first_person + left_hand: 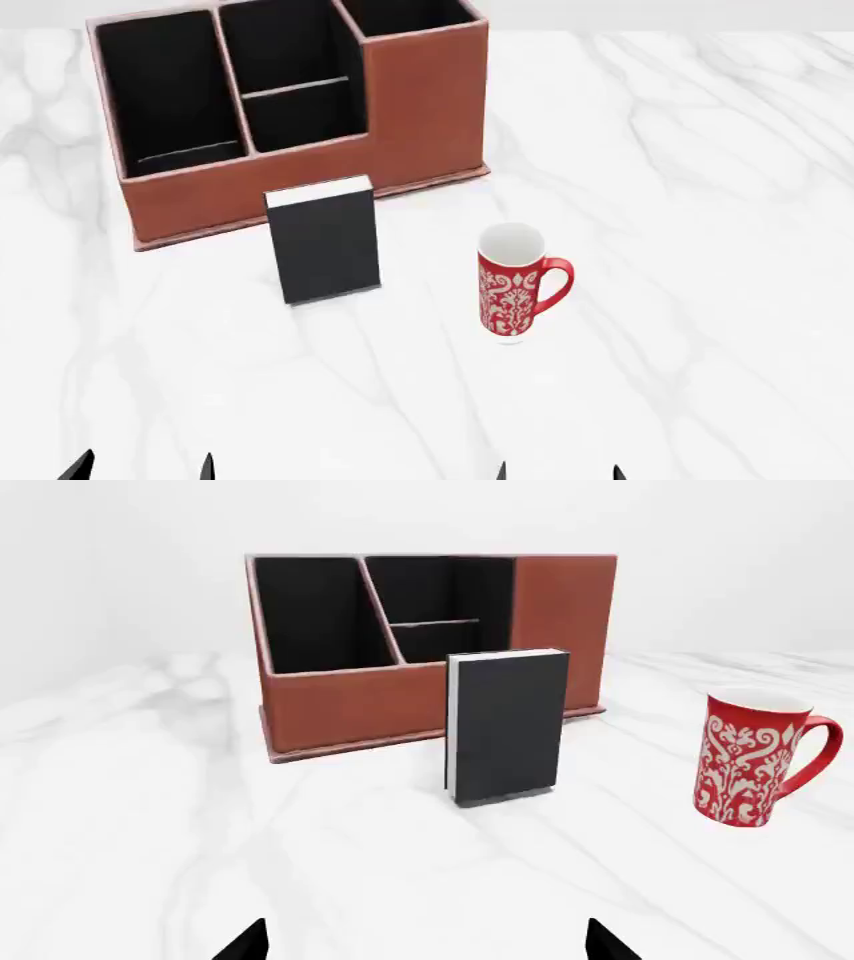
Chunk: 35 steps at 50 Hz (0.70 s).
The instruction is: Pick up the book and place it in the front compartment of the caddy.
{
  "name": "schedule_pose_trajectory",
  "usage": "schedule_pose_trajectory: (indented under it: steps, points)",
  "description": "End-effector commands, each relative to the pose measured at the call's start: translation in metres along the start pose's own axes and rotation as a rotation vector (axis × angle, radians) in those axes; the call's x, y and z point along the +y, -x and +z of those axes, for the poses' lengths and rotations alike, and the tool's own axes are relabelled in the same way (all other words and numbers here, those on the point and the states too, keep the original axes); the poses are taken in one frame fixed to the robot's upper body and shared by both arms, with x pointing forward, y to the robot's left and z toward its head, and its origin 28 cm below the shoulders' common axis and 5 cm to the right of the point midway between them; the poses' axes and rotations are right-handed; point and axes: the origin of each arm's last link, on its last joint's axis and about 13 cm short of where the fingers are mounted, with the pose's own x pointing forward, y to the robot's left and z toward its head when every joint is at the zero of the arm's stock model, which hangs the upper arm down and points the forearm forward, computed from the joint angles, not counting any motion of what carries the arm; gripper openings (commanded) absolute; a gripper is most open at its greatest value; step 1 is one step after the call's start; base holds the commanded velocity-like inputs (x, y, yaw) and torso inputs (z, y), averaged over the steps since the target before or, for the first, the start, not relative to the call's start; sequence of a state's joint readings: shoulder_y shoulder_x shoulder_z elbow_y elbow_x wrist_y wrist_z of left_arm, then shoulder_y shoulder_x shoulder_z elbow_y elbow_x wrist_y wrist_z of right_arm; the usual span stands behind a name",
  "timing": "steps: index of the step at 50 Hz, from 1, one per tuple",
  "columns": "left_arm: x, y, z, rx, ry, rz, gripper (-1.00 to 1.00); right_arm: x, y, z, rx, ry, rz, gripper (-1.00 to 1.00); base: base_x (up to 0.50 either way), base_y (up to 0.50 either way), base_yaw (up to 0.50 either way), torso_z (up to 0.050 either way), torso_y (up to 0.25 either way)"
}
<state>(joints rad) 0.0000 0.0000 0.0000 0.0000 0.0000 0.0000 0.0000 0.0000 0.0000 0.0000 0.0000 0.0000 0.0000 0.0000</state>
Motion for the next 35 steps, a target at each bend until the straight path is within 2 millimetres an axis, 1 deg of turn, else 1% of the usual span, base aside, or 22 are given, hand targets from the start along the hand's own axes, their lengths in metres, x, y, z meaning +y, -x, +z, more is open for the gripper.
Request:
schedule_pose_trajectory:
  steps: [1, 31, 35]
  points:
    - [0.0002, 0.0, 0.0, 0.001, 0.002, 0.002, 1.0, 0.0001, 0.0004, 0.0004, 0.0, 0.0, -0.001, 1.0, 0.0, 0.0, 0.0, 0.0, 0.0]
    - [0.0003, -0.0002, 0.0004, 0.012, 0.023, 0.012, 1.0, 0.0005, 0.0011, -0.0007, 0.003, 0.012, 0.005, 1.0, 0.0, 0.0, 0.0, 0.0, 0.0]
    - [-0.0007, -0.0001, -0.0006, 0.016, -0.005, 0.009, 1.0, 0.0005, 0.001, -0.0006, 0.003, 0.012, 0.005, 1.0, 0.0, 0.0, 0.0, 0.0, 0.0]
